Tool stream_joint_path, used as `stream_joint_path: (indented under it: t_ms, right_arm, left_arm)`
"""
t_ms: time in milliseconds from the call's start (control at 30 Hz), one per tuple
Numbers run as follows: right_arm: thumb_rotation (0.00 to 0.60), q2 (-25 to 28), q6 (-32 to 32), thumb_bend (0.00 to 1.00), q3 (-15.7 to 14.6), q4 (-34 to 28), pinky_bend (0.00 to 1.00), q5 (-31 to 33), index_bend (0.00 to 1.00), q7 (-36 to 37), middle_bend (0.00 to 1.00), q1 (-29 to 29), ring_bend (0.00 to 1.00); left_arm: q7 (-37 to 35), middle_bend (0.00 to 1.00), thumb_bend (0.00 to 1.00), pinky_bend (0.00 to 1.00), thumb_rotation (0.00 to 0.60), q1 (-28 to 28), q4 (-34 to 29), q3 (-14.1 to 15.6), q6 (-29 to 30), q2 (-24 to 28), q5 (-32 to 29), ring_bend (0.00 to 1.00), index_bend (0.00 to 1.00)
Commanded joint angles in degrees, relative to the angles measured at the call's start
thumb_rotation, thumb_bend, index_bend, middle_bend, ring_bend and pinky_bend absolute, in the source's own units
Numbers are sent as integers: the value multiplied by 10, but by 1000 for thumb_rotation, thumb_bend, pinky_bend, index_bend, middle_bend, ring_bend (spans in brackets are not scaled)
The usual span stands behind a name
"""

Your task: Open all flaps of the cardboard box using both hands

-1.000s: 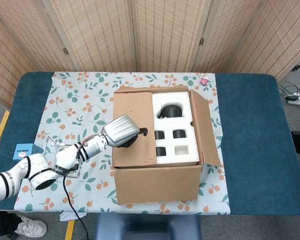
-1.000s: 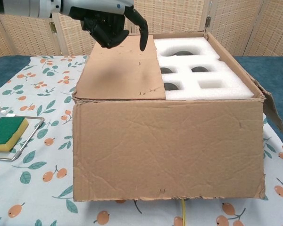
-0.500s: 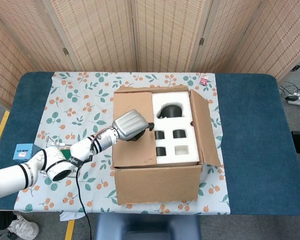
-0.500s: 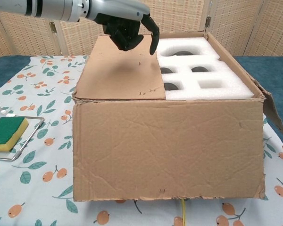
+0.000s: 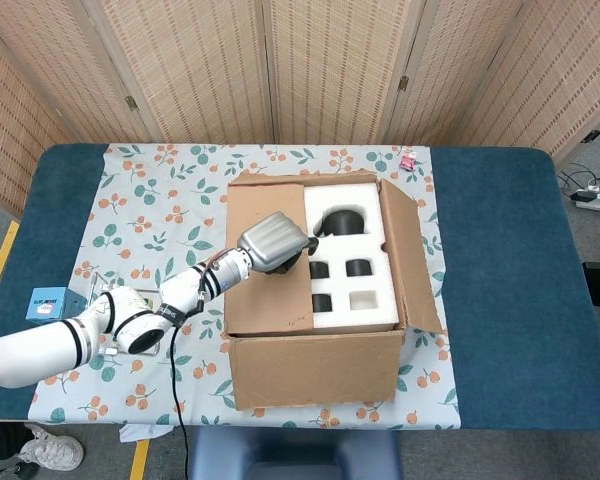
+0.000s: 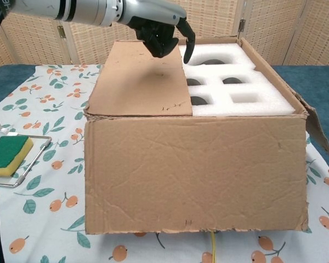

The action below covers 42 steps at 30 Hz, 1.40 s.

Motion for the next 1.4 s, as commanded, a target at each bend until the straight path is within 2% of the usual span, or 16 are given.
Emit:
stream_joint_path:
  t_ms: [33,433,667,1100,1233,1400]
  right_arm:
    - [232,2,4,343,2,0,0,1,230,0,0,-3,0]
    - [233,11,-7,344,4,-5,0,9,229,24,0,-11,0]
    - [235,13,-12,343,3,-7,0,8,230,27,0,-11,0]
    - [235,18,-9,344,2,-16,0,2,230,30,0,-14,0]
    - [236,18,-14,343,0,-17,0,0,230,30,0,-12,0]
    - [239,23,-13,344,-7,-26,0,-10,230,24,0,-13,0]
  left_arm:
    - [-4,1000,919,1000,600,-4,2,2,4,-6,3,1000,422]
    - [12,1000,908,1000,600,-21,27,22,-3,-29,0,1000,430]
    - [24,1000,913,1000,600,-25,27,30,0,-29,-9,1000,479]
    - [46,1000,901,1000,600,-21,-2,35,35,-18,1,1000,632]
    - [61,1000,900,1000,600,-16,-19,34,56,-9,6,1000,642]
    - [121,1000,916,1000,600,-18,-55,35,67,18,-13,1000,641]
